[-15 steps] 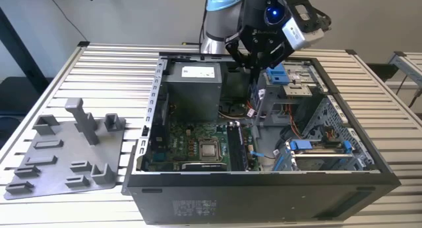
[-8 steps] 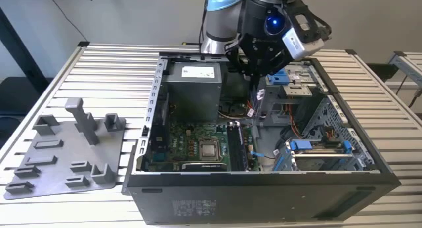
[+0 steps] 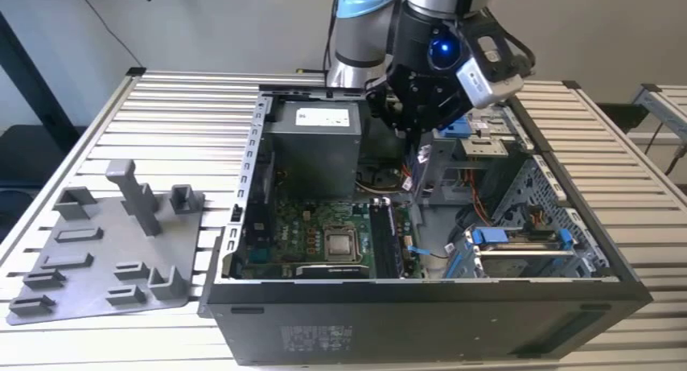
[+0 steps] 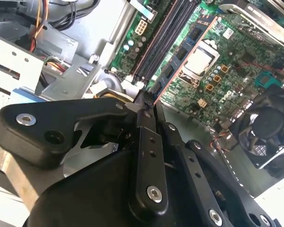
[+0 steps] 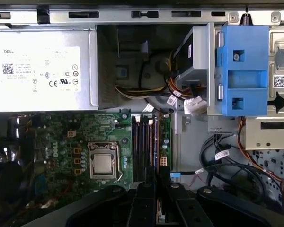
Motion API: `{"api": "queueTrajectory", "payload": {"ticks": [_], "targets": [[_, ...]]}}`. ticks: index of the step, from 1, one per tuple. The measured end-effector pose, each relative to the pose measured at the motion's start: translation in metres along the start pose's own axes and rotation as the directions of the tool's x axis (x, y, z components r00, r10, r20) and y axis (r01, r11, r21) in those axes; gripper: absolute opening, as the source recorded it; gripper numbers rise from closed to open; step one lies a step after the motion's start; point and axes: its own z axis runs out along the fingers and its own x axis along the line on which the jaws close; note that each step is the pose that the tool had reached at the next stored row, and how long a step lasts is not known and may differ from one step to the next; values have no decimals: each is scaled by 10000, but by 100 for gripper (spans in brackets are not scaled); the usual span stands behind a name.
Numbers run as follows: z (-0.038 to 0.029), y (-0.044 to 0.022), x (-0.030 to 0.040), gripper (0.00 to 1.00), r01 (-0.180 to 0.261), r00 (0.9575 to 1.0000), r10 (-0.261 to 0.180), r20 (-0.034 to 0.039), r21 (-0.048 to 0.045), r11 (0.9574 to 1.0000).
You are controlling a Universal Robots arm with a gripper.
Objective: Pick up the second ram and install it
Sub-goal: 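Insert the second ram into the second slot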
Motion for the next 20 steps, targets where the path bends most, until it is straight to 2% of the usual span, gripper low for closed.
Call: {"api": "queueTrajectory", "payload": {"ticks": [7,16,20], "targets": [[66,-1,2,15,-41,10000,41,2,38,10000],[146,-1,4,15,-41,10000,41,3,43,10000],[213,-2,6,15,-40,10000,40,7,117,9999]]}}
